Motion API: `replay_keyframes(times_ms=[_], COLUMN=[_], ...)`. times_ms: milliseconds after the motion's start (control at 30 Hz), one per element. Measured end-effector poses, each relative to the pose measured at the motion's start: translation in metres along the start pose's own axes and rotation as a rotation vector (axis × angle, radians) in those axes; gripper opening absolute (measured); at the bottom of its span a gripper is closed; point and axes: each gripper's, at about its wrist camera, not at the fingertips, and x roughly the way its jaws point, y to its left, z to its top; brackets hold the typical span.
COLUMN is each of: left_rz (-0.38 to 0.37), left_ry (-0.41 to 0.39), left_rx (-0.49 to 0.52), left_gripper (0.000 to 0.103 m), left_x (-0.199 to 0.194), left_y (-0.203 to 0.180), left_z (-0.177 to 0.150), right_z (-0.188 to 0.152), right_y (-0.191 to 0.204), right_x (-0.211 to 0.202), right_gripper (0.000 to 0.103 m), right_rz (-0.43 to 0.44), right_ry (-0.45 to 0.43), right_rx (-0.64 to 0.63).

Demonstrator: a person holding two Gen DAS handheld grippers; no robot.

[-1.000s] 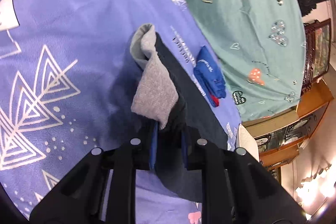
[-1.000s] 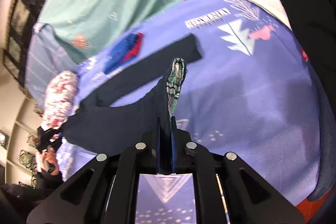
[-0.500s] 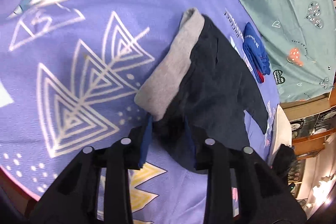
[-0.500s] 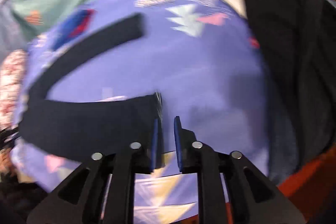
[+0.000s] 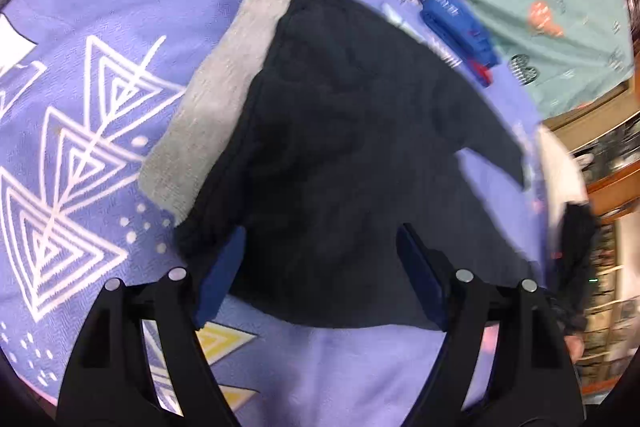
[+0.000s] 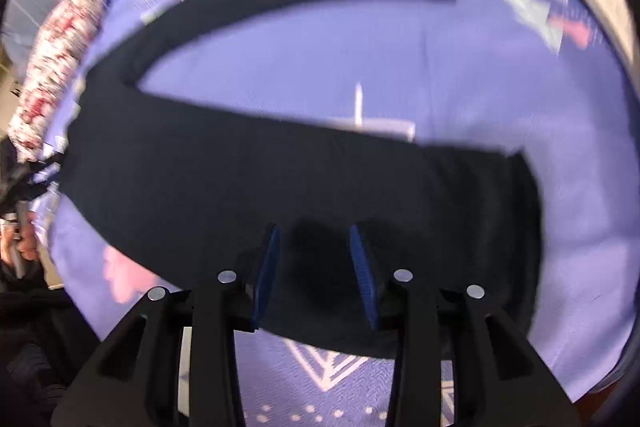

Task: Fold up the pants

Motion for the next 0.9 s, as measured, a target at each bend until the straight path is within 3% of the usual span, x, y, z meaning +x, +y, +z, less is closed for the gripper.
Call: replay_keyframes(times_ms=[33,100,167,200,333,433,500,567,600,733,900], left_rz=[-0.019,0.031,0.060,0.079,0.051,0.110,0.114,0.112,0.150,0.103,-0.087], left_ry=[-0.019,-0.101,-0.137,-0.133,-0.043,0.010,0.007,0.001,-0.011,-0.076,-0.113], left_rx=[0.003,0.009,0.004,0.000,0.002,0.053,0.059,0.091,0.144,0.259,0.428], left_gripper=[0.079,0.085,0.090,0.090,0.090,0.088,0.086,0.054,0.034,0.031,0.031], left_x=[-0.008,-0.029,-0.035,-0.031,0.010,0.049,0.061,0.065,0.064,0.040,-0.022], left_y=[0.001,0.005,0.015,0.021,0.035,0.039,0.038,0.027,0.017,-0.012,-0.050], left_z=[0.008,0.039,0.072,0.090,0.143,0.172,0.176,0.180,0.178,0.162,0.090], right_z=[0.003,0.015,0.029,0.035,0.065,0.072,0.075,0.077,0.077,0.081,0.095], right_y=[0.003,0.017,0.037,0.041,0.082,0.105,0.115,0.125,0.128,0.124,0.126], right_x=[-0.006,-0.027,-0.041,-0.043,-0.022,-0.005,0.007,0.014,0.015,0.017,0.023], right_gripper=[0.037,0.038,0.045,0.050,0.052,0.052,0.052,0.052,0.052,0.052,0.052], right_rz=[0.001,0.033,0.068,0.081,0.119,0.150,0.162,0.166,0.164,0.151,0.209], right_ry=[-0.023,-0.109,-0.164,-0.176,-0.151,-0.116,-0.094,-0.076,-0.069,-0.067,-0.060], right_rx=[-0.005,-0.043,-0.086,-0.105,-0.161,-0.178,-0.196,-0.206,-0.208,-0.191,-0.151])
